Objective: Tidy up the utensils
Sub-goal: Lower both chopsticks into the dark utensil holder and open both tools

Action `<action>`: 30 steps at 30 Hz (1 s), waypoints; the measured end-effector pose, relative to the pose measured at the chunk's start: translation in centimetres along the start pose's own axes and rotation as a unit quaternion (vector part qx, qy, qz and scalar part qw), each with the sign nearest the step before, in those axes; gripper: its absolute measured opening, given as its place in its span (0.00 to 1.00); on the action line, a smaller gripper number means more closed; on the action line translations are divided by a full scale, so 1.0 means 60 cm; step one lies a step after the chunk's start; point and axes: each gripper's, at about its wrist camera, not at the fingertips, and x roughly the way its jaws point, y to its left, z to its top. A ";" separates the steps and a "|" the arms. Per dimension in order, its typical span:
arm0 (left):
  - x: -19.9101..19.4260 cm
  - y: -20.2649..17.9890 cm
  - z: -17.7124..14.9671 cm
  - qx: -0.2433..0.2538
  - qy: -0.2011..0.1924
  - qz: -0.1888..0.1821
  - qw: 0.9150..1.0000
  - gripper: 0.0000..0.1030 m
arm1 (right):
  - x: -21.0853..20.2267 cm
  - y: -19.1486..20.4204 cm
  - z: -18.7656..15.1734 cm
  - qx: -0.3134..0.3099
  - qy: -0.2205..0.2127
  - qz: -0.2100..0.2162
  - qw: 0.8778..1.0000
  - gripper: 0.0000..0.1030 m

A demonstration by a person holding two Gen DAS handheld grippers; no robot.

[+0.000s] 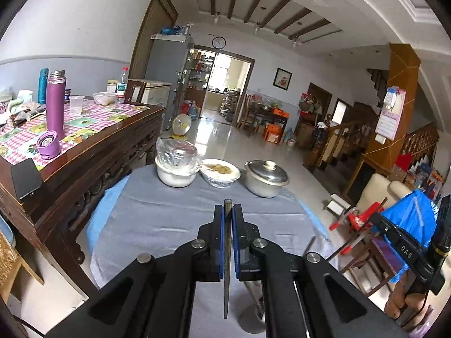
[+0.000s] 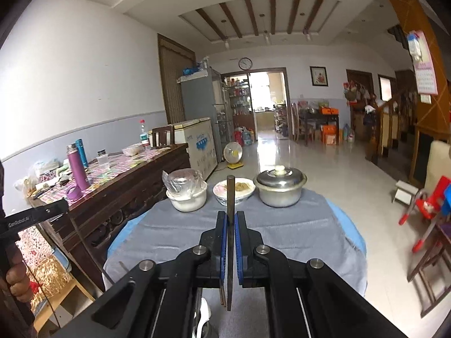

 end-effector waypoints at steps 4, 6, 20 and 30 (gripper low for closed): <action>-0.021 -0.015 0.011 -0.005 -0.013 -0.019 1.000 0.05 | -0.024 0.018 0.015 -0.008 0.000 0.021 1.000 0.06; -0.028 -0.027 0.016 -0.004 -0.021 -0.033 0.999 0.05 | -0.031 0.026 0.018 -0.013 0.005 0.029 0.999 0.06; 0.018 -0.095 -0.008 0.017 -0.002 -0.073 0.997 0.05 | 0.000 0.055 -0.023 -0.023 0.065 0.064 0.996 0.06; 0.091 -0.099 -0.059 0.030 0.074 -0.052 0.995 0.05 | 0.029 0.056 -0.061 -0.033 0.125 0.077 0.989 0.06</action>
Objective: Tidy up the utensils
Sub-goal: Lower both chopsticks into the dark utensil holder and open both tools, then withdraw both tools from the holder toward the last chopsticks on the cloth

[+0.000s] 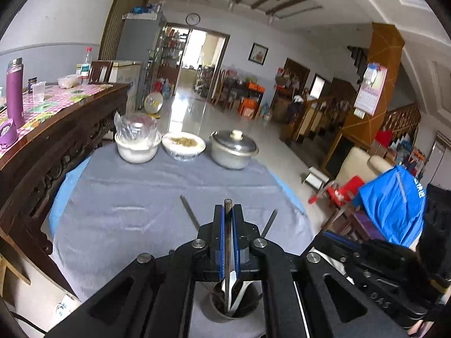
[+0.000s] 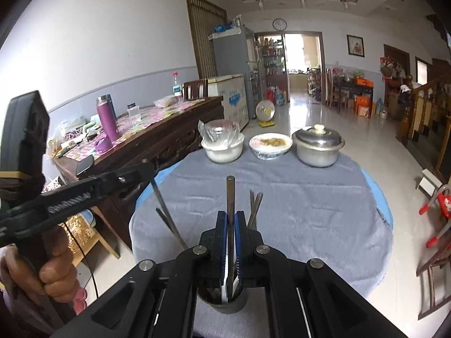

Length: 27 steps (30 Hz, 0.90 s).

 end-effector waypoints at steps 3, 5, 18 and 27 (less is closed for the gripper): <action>0.006 0.000 -0.007 0.005 0.010 0.007 1.000 0.05 | 0.005 -0.001 -0.001 0.002 0.012 0.006 1.000 0.06; 0.007 -0.001 -0.008 0.005 0.017 0.003 1.000 0.05 | 0.006 -0.003 -0.001 0.007 0.014 0.011 1.000 0.07; -0.022 0.014 0.008 -0.005 -0.001 0.006 1.000 0.20 | -0.023 -0.029 0.014 0.043 -0.018 0.031 0.998 0.17; -0.065 0.046 0.023 -0.015 -0.043 0.046 0.998 0.59 | -0.040 -0.084 0.013 0.110 -0.050 0.024 0.992 0.19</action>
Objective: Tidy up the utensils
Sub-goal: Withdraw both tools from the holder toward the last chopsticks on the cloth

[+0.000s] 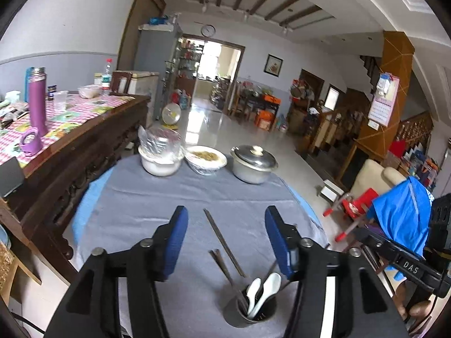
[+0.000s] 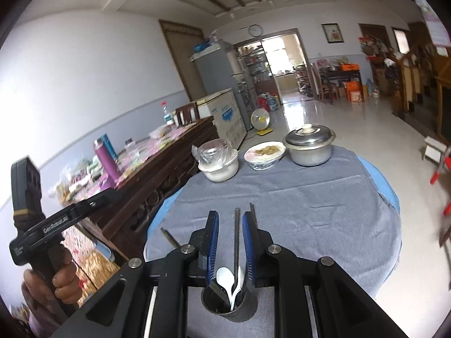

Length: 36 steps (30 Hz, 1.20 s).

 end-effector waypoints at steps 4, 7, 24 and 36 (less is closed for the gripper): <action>-0.010 0.024 0.006 -0.014 -0.012 0.022 1.000 0.66 | -0.012 -0.027 0.003 0.029 -0.021 -0.005 0.999 0.19; -0.014 0.047 0.008 -0.027 -0.017 0.042 0.999 0.72 | -0.020 -0.050 0.004 0.052 -0.030 -0.011 0.998 0.19; 0.046 0.184 -0.059 -0.091 0.080 0.150 0.981 0.77 | 0.007 -0.159 -0.031 0.131 0.003 -0.055 0.990 0.25; 0.100 0.219 -0.152 -0.086 0.177 0.198 0.960 0.77 | 0.035 -0.239 -0.076 0.172 0.041 -0.093 0.980 0.25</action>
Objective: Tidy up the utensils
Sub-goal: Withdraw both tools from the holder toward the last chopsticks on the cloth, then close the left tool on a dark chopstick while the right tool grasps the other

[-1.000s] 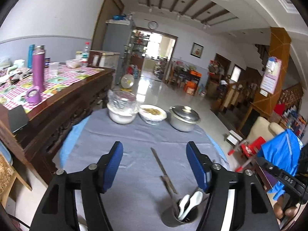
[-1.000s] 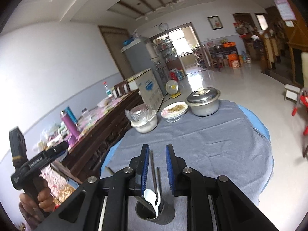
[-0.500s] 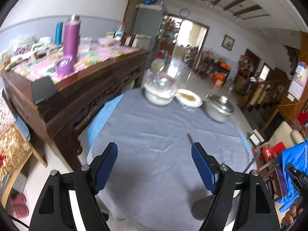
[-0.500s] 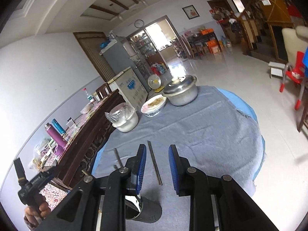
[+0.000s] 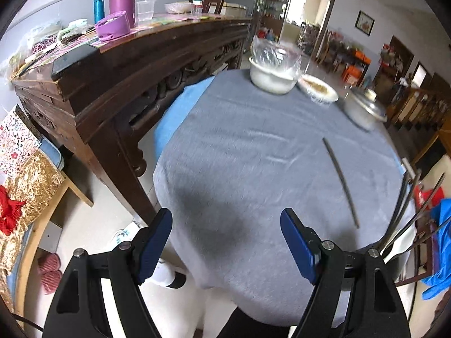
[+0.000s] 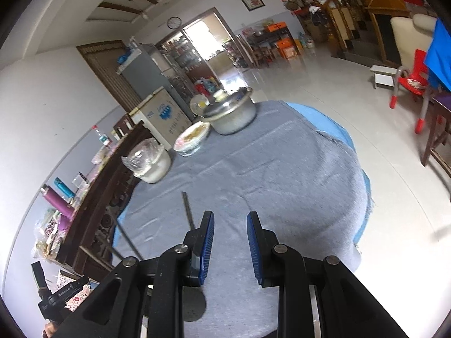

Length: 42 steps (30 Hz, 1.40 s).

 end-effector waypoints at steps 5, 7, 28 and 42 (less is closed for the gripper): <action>0.005 -0.013 0.013 0.012 0.003 0.003 1.000 0.77 | 0.010 -0.021 0.003 0.017 0.002 -0.006 1.000 0.25; -0.002 -0.021 0.023 0.016 -0.005 -0.001 1.000 0.77 | 0.013 -0.022 0.008 0.021 0.001 -0.006 1.000 0.25; 0.027 -0.034 0.038 0.022 -0.005 0.007 1.000 0.77 | 0.057 -0.024 0.011 0.016 0.014 0.007 1.000 0.25; 0.097 -0.080 0.138 0.064 -0.045 -0.007 0.997 0.77 | 0.164 0.001 0.050 0.041 0.045 0.082 0.995 0.25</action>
